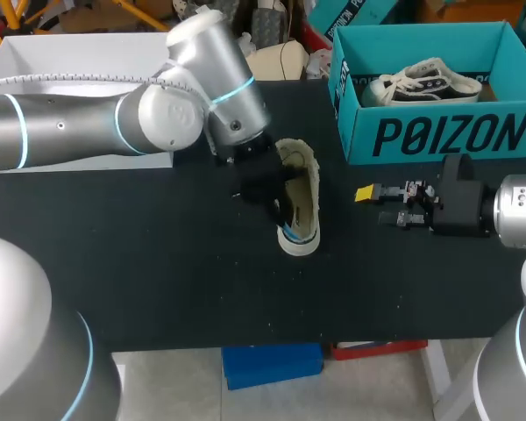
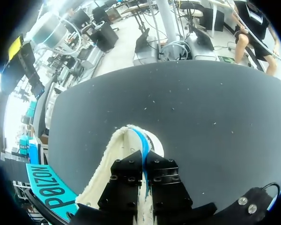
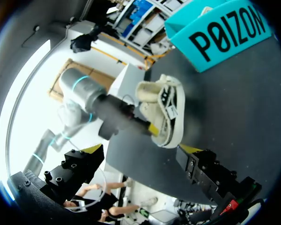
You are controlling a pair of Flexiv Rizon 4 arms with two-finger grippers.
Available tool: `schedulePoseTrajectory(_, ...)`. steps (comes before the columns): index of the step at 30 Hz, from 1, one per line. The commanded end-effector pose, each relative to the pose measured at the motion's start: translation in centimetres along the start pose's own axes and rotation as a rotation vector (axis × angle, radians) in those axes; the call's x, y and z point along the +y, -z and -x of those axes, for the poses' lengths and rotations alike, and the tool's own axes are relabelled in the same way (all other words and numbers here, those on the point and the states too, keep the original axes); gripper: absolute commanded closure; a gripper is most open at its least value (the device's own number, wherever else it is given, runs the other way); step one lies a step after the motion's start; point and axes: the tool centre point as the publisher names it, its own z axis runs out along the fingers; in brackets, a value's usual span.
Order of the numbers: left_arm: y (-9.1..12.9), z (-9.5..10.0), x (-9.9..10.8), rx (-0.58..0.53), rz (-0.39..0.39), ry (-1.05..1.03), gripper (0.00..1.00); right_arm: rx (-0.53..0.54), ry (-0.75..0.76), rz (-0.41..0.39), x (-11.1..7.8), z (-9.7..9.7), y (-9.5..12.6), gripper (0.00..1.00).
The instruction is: Take the shoe out of the shoebox, open the shoe tongue, remove and reinsert the insole, then place the shoe into the shoebox
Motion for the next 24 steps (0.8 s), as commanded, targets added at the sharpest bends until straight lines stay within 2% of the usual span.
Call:
schedulePoseTrajectory(1,-0.5,0.0,0.2,0.073,-0.005,0.013,0.86,-0.003,-0.001,-0.002,0.1,-0.1,-0.1,0.00)
schedulePoseTrajectory(4,-0.3,-0.2,0.1,0.092,0.004,0.017,0.72,-0.003,-0.001,-0.002,0.1,-0.1,-0.1,0.00)
schedulePoseTrajectory(5,-0.1,-0.3,0.1,0.092,0.005,0.017,0.64,-0.003,-0.001,-0.002,0.1,-0.1,-0.1,0.00)
schedulePoseTrajectory(7,0.3,-0.2,-0.1,0.088,0.011,0.015,0.19,-0.003,-0.001,-0.002,0.1,-0.1,-0.1,0.00)
schedulePoseTrajectory(9,0.8,-0.2,-0.1,0.078,0.015,0.013,0.17,-0.003,-0.001,-0.002,0.1,-0.1,-0.1,0.00)
schedulePoseTrajectory(10,1.2,0.0,-0.3,0.070,0.017,0.008,0.20,-0.003,-0.001,-0.002,0.1,-0.1,-0.1,0.00)
schedulePoseTrajectory(15,2.6,0.8,-0.8,0.037,0.031,-0.008,0.50,-0.003,-0.001,-0.002,0.1,-0.1,-0.1,0.00)
schedulePoseTrajectory(18,3.1,1.2,-1.0,0.029,0.044,-0.022,0.59,-0.003,-0.001,-0.002,0.1,-0.1,-0.1,0.00)
schedulePoseTrajectory(19,3.1,1.2,-1.1,0.029,0.044,-0.024,0.66,-0.003,-0.001,-0.002,0.1,-0.1,-0.1,0.00)
schedulePoseTrajectory(21,3.1,1.3,-1.3,0.054,0.044,-0.040,0.97,-0.003,-0.001,-0.002,0.1,-0.1,-0.1,0.00)
schedulePoseTrajectory(24,3.0,1.3,-1.7,0.093,0.046,-0.057,1.00,-0.003,-0.001,-0.002,0.1,-0.1,-0.1,0.00)
